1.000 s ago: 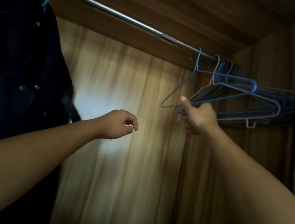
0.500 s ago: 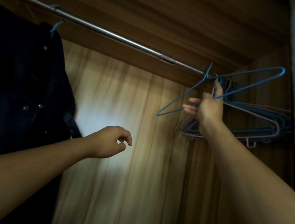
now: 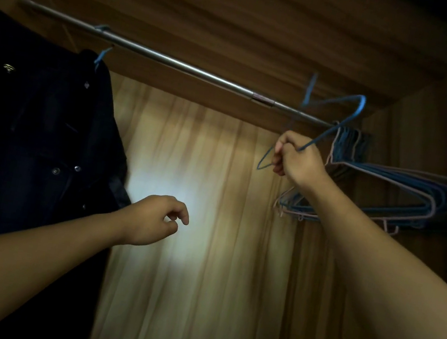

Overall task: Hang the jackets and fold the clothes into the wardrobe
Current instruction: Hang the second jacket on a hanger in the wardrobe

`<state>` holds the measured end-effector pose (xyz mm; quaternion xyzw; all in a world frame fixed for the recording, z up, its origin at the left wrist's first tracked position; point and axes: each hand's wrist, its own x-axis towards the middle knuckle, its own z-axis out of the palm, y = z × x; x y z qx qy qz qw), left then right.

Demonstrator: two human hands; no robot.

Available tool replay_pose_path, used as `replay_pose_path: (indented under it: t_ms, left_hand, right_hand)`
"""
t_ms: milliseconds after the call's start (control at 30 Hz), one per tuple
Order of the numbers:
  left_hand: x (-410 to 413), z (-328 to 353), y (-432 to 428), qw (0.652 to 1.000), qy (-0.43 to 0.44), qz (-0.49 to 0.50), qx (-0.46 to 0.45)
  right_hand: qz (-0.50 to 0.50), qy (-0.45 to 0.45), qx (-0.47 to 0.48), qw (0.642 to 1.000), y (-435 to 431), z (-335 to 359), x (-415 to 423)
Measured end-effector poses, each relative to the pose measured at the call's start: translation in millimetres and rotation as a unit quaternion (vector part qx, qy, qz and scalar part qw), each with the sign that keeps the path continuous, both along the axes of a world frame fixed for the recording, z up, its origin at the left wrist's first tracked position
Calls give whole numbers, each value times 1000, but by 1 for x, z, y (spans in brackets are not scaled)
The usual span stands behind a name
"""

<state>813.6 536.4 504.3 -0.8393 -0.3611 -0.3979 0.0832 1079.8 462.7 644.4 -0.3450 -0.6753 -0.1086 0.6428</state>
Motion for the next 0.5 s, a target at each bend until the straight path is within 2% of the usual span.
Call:
replay_pose_path:
  t_ms: [133,267,333,500]
  left_hand:
    - [-2,-1,3,999,-32,-13,-1]
    - [-2,0,10,984,-175,-12,18]
    - [-2,-5,8,971,-239,-18,-23]
    - [-5,-45,0,962,-232,-90,-115]
  right_hand:
    - [11,-39,-33,999,-2,-8,-15]
    - [63,-23,-103,992,6,-33,-34]
    - [97,-19,-143,985,14,-56,-41]
    - [160,30,-246,955,33,-135,-51]
